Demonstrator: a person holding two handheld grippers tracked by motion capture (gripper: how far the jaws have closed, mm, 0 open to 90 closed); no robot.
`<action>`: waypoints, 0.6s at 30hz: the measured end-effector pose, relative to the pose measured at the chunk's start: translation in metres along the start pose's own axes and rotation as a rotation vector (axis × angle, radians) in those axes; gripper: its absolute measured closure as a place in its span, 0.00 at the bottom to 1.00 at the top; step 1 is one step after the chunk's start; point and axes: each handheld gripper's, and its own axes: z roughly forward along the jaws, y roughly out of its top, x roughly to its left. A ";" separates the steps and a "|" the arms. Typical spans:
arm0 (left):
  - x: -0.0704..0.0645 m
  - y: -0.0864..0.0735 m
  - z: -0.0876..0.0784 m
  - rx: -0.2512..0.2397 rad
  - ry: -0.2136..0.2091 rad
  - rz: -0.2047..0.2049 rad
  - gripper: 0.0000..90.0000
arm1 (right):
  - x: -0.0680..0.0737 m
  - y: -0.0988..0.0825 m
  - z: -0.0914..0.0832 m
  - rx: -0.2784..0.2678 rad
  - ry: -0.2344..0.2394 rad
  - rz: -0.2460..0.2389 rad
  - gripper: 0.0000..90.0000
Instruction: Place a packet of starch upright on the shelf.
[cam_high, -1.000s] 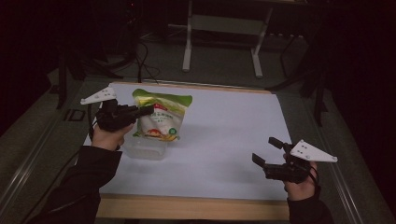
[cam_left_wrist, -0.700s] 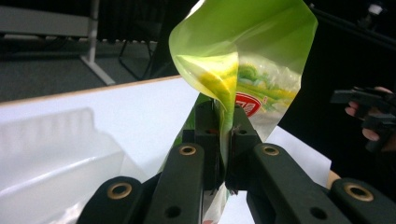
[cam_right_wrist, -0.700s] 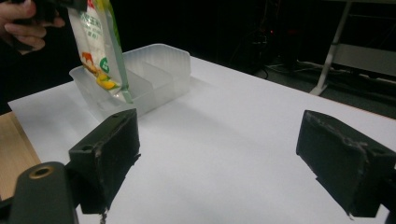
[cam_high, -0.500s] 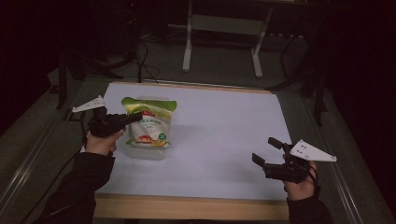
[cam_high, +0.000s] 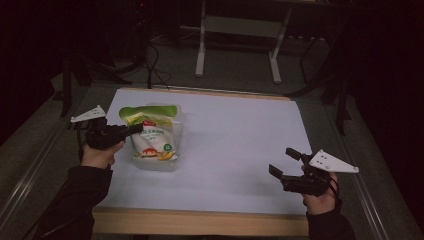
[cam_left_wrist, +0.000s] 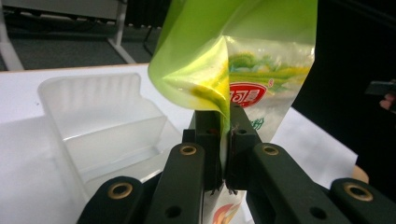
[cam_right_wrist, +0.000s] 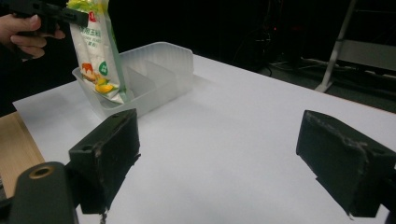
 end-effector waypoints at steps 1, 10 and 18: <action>0.001 0.000 0.000 0.008 0.010 0.005 0.96 | 0.000 0.000 0.000 0.000 -0.001 -0.002 0.15; 0.005 0.000 -0.006 0.048 0.030 0.020 0.96 | -0.001 0.000 -0.001 -0.004 -0.001 0.006 0.15; 0.000 0.005 -0.007 0.108 0.047 0.068 0.96 | -0.002 -0.001 0.000 -0.003 0.004 0.012 0.15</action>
